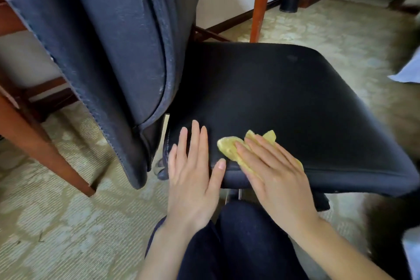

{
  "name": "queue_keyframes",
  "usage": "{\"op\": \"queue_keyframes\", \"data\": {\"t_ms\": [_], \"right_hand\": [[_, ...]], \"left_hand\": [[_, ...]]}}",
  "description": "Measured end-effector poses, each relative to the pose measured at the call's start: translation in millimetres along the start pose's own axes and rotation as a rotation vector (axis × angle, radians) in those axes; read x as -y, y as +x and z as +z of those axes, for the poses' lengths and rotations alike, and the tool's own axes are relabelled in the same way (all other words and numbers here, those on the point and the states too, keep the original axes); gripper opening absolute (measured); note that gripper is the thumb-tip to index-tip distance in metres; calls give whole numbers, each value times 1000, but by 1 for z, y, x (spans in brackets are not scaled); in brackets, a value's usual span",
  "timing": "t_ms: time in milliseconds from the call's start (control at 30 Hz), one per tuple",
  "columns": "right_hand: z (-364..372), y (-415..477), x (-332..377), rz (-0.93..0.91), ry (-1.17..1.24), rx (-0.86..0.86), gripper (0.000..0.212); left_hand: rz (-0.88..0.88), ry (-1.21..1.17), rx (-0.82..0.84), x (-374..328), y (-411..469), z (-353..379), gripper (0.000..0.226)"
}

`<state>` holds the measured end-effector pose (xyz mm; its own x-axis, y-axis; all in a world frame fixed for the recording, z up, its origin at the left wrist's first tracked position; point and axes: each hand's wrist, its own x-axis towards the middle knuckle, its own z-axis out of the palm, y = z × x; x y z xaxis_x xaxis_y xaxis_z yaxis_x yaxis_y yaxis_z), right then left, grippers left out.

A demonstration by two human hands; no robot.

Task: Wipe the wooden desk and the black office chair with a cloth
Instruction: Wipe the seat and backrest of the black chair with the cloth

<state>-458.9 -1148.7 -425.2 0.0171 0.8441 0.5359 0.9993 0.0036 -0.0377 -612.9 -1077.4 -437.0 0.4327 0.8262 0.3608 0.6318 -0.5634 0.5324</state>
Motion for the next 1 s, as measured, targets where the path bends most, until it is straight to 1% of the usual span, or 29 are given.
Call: {"op": "queue_keyframes", "data": {"t_ms": [200, 333, 533, 600, 700, 767, 833, 933, 1000], "right_hand": [[-18, -33, -61, 255, -26, -62, 35], [-32, -56, -102, 561, 22, -109, 40], [-39, -62, -147, 1021, 97, -239, 36], [-37, -55, -151, 1103, 112, -266, 34], [-31, -41, -138, 1037, 50, -287, 30], [-28, -33, -120, 908, -11, -309, 26], [-22, -26, -94, 743, -51, -284, 25], [-10, -7, -51, 626, 12, -137, 32], [-1, 11, -31, 567, 37, 24, 35]], "left_hand": [[-20, 158, -25, -15, -4, 10, 63], [-30, 211, -29, -18, -5, 10, 66], [-35, 297, -50, -19, -5, 14, 67], [-37, 326, -44, -19, -5, 16, 68], [-29, 370, -46, -18, -4, 17, 68], [-13, 391, -56, -17, -5, 18, 67], [-7, 400, -63, -16, -5, 19, 67], [-7, 395, -66, -16, -5, 19, 66], [1, 393, -70, -16, -5, 19, 66]]}}
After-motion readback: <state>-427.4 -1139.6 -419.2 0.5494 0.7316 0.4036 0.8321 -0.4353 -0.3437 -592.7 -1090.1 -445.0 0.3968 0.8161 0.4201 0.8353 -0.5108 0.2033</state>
